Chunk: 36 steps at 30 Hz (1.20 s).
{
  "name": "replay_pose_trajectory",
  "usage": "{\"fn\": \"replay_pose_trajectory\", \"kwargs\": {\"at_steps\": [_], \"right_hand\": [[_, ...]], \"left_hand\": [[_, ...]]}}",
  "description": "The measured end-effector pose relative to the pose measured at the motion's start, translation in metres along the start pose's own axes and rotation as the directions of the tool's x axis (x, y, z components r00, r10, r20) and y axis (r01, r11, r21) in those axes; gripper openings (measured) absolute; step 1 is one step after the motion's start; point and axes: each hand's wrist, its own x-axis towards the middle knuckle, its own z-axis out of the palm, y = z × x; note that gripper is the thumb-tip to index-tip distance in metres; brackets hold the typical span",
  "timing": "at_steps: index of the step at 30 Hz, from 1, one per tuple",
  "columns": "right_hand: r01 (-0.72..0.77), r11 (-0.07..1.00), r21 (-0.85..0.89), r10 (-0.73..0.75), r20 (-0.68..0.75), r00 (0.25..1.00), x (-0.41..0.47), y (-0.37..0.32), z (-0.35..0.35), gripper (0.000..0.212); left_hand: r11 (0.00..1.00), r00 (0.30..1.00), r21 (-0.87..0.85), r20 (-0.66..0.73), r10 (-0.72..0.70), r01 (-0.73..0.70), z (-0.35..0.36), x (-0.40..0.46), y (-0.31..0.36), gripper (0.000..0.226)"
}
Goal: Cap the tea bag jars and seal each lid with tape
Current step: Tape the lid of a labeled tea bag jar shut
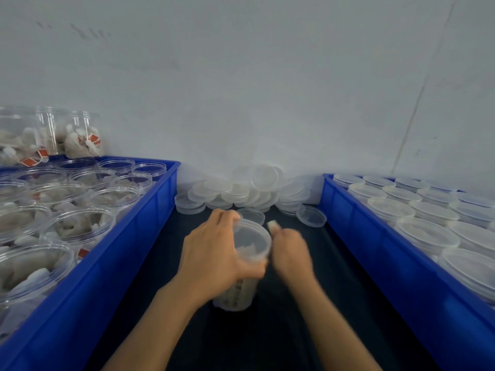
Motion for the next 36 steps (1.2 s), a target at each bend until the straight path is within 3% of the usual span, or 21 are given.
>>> {"fn": "replay_pose_trajectory", "kwargs": {"at_steps": [2,9,13,18,22,26,31,32,33,34,35,36], "right_hand": [[-0.042,0.998,0.048,0.046,-0.079,0.996,0.023,-0.001,-0.023,0.045],[0.137,0.99,-0.023,-0.136,0.043,0.99,0.019,0.001,-0.019,0.036],[0.21,0.976,-0.064,-0.21,0.007,0.978,0.004,0.014,-0.017,0.049],[0.231,0.95,-0.209,-0.232,0.021,0.973,-0.013,0.037,-0.008,0.038],[0.313,0.854,-0.415,-0.338,0.014,0.941,-0.017,0.042,0.002,0.027],[0.458,0.733,-0.503,-0.43,0.178,0.885,-0.016,0.051,0.014,0.019],[0.406,0.683,-0.607,-0.378,0.182,0.908,-0.016,0.052,0.007,0.033],[0.38,0.74,-0.555,-0.372,0.134,0.919,-0.017,0.049,0.001,0.033],[0.348,0.85,-0.395,-0.34,0.092,0.936,-0.018,0.043,-0.007,0.03],[0.299,0.948,-0.113,-0.29,0.087,0.953,-0.021,0.038,-0.014,0.028],[0.21,0.951,0.229,-0.246,0.145,0.958,-0.024,0.034,-0.02,0.029],[0.133,0.873,0.47,-0.265,0.227,0.937,-0.027,0.031,-0.024,0.034]], "left_hand": [[0.997,0.998,-0.075,0.055,0.024,-0.02,0.002,-0.007,0.006,0.093],[0.998,0.999,-0.061,0.03,0.036,-0.034,0.004,-0.001,0.005,0.089],[0.997,0.999,-0.065,0.026,0.035,-0.033,0.004,-0.002,0.004,0.085],[0.995,0.999,-0.093,0.036,0.029,-0.025,0.004,0.0,0.003,0.082],[0.994,0.998,-0.107,0.053,0.027,-0.021,0.004,0.0,0.001,0.085],[0.993,0.998,-0.12,0.057,0.014,-0.007,0.005,-0.001,0.0,0.089],[0.99,0.998,-0.141,0.059,0.004,0.005,0.004,0.0,-0.001,0.087],[0.988,0.998,-0.152,0.059,-0.001,0.01,0.004,0.001,-0.001,0.086],[0.986,0.998,-0.166,0.059,-0.008,0.018,0.004,0.001,-0.002,0.084],[0.984,0.998,-0.177,0.062,-0.013,0.024,0.003,0.002,-0.004,0.084],[0.982,0.998,-0.185,0.065,-0.019,0.03,0.003,0.003,-0.005,0.084],[0.981,0.997,-0.191,0.069,-0.027,0.039,0.002,0.003,-0.006,0.086]]}}
